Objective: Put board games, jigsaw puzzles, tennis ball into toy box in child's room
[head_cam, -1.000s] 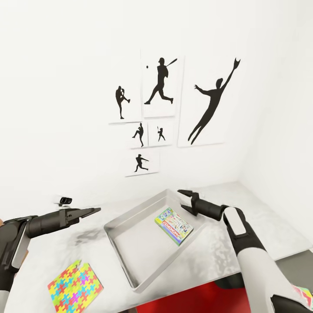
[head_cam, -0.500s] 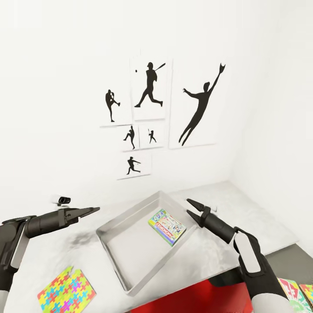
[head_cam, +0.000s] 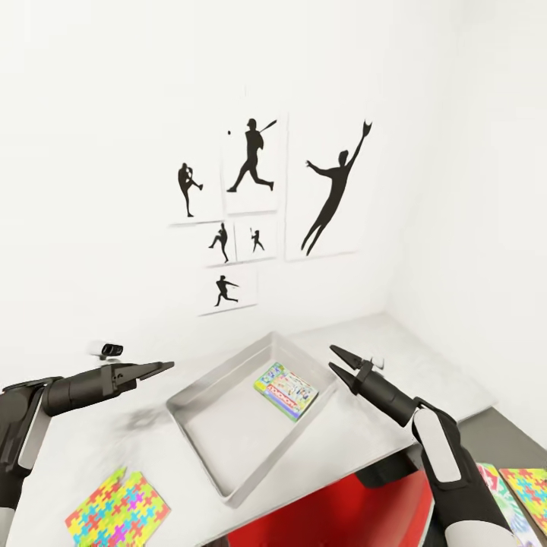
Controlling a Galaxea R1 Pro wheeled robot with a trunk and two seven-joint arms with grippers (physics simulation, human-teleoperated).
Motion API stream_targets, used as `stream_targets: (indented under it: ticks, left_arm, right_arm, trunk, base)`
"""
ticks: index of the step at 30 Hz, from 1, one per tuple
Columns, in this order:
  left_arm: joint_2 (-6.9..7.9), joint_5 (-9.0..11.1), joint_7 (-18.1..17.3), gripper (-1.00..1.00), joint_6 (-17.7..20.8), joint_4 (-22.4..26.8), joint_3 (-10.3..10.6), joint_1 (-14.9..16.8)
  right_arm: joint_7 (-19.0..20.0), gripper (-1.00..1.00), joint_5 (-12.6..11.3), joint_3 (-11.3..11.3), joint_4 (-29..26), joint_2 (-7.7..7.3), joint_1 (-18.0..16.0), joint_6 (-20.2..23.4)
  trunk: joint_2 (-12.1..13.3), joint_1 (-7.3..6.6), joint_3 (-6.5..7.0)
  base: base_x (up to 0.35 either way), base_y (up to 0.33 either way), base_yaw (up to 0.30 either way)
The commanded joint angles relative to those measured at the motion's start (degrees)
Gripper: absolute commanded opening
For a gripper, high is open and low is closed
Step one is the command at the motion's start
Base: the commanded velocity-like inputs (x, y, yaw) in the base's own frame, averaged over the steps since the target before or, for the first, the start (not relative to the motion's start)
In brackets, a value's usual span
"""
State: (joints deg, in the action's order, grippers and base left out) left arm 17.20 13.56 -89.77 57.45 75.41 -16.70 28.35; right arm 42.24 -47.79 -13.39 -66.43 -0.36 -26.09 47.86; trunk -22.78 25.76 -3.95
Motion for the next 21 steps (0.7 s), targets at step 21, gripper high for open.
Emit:
stream_targets:
  ticks: [21]
  left_arm:
    - [0.02, -0.11, -0.23, 1.00, 0.56, 0.00, 0.00, 0.04]
  right_arm:
    - [0.07, 1.00, 0.06, 1.73, 0.12, -0.08, -0.07, -1.57]
  trunk:
    - [-0.14, 0.02, -0.06]
  base:
    - [-0.050, 0.037, -0.006]
